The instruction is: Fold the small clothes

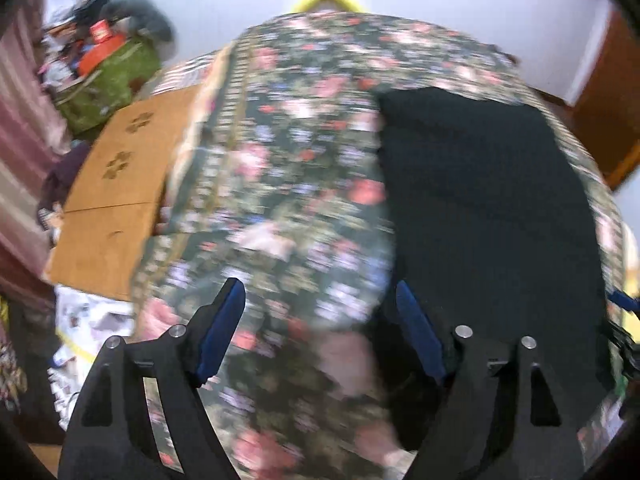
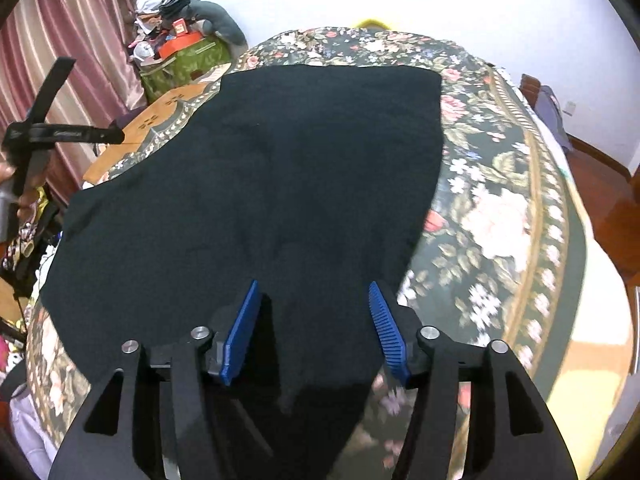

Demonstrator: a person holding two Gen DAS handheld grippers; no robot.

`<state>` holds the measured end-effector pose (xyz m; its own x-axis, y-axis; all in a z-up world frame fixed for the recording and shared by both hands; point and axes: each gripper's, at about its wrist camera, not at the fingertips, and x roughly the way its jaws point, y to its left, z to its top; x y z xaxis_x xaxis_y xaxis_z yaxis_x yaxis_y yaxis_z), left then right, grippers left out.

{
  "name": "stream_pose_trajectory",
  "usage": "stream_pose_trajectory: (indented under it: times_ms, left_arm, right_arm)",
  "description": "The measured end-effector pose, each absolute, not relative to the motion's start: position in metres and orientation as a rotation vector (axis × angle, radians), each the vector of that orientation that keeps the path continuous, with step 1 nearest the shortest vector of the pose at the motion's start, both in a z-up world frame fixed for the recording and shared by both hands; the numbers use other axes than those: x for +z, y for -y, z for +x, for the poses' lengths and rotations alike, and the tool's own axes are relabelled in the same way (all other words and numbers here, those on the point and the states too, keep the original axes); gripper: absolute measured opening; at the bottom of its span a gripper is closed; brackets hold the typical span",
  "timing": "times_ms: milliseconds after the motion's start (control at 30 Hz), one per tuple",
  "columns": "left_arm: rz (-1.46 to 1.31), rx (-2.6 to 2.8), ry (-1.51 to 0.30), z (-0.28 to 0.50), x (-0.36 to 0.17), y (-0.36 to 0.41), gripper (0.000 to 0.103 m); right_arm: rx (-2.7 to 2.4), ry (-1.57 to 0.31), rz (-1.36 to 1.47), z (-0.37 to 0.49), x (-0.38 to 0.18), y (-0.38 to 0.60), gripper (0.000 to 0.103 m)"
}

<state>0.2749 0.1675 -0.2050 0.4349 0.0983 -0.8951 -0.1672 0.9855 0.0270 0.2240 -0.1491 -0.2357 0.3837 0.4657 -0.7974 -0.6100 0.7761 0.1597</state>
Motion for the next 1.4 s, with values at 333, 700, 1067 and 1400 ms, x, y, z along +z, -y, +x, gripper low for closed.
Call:
stream_pose_trajectory:
  times_ms: [333,700,1067,1400]
  left_arm:
    - [0.038,0.059,-1.149,0.236,-0.237,-0.105,0.085]
    - [-0.019,0.171,-1.095,0.184,-0.203,-0.144,0.090]
    - [-0.176,0.020,-1.168,0.180,-0.225,-0.110,0.090]
    - [-0.286,-0.044,-1.127,0.198,-0.238,-0.109,0.073]
  right_arm:
    - [0.665,-0.999,-0.133,0.204,-0.234,0.173,0.064]
    - [0.625,-1.005,-0.105,0.191,-0.229,0.197,0.064]
    - [0.659,-1.103,-0.017,0.191,-0.261,0.191,0.064]
    - [0.700,-1.093,0.022,0.193,-0.265,0.180,0.054]
